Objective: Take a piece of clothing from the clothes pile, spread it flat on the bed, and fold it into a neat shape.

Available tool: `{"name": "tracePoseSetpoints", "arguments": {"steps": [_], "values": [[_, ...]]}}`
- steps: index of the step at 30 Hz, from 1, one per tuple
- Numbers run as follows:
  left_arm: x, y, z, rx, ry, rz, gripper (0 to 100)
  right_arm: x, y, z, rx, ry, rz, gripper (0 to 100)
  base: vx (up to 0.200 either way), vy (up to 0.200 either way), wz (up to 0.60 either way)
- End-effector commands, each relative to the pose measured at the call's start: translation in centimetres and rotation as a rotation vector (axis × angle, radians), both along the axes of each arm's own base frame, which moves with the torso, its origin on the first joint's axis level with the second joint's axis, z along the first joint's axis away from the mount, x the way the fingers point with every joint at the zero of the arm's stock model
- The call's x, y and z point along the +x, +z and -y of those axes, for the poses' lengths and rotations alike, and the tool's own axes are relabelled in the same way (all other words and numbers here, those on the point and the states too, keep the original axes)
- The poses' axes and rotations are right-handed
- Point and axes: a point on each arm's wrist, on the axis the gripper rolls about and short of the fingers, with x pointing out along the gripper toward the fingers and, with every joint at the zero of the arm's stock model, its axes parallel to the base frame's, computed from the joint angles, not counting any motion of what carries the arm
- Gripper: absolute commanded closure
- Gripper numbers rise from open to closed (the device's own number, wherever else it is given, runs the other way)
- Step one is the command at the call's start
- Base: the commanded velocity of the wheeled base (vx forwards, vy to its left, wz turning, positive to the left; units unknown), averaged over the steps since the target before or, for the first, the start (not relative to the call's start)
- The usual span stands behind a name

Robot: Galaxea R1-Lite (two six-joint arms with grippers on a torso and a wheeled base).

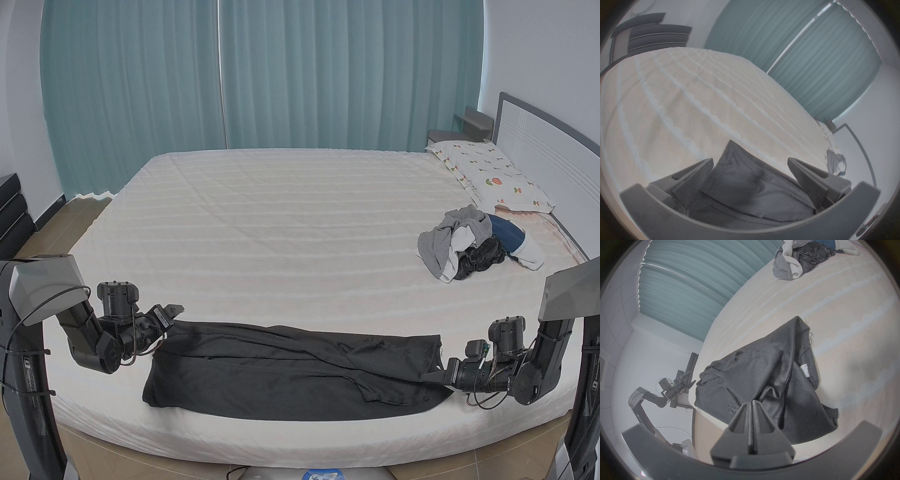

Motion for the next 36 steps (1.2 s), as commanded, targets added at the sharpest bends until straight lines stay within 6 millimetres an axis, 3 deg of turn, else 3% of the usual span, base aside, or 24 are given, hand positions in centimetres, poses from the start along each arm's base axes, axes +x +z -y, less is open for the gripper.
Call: {"name": "tracePoseSetpoints", "arguments": {"steps": [1, 6, 9, 13, 25, 26, 36], "values": [[1.2, 0.7, 0.1, 0.038, -0.063, 0.011, 0, 0.0, -0.4, 0.0, 0.004, 0.002, -0.013, 100, 0.000, 0.000, 0.00], [0.9, 0.1, 0.0, 0.054, -0.076, -0.038, 0, 0.0, -0.4, 0.0, 0.004, 0.004, -0.014, 100, 0.000, 0.000, 0.00], [1.2, -1.8, -0.2, 0.076, -0.080, -0.079, 0, -0.1, -0.4, 0.0, 0.015, 0.016, -0.017, 100, 0.000, 0.000, 0.00], [1.8, -2.5, -0.5, 0.086, -0.089, -0.071, 0, -0.1, -0.4, 0.0, 0.016, 0.016, -0.017, 100, 0.000, 0.000, 0.00], [2.0, -2.7, -0.5, 0.079, -0.082, -0.051, 0, -0.1, -0.4, 0.0, 0.017, 0.017, -0.017, 100, 0.000, 0.000, 0.00], [1.9, -2.8, -0.5, 0.079, -0.082, -0.054, 100, -0.1, -0.4, 0.0, 0.017, 0.017, -0.017, 100, 0.000, 0.000, 0.00], [1.6, -2.6, -1.2, 0.065, -0.055, -0.060, 100, -0.1, -0.4, 0.0, 0.018, 0.016, -0.018, 100, 0.000, 0.000, 0.00]]}}
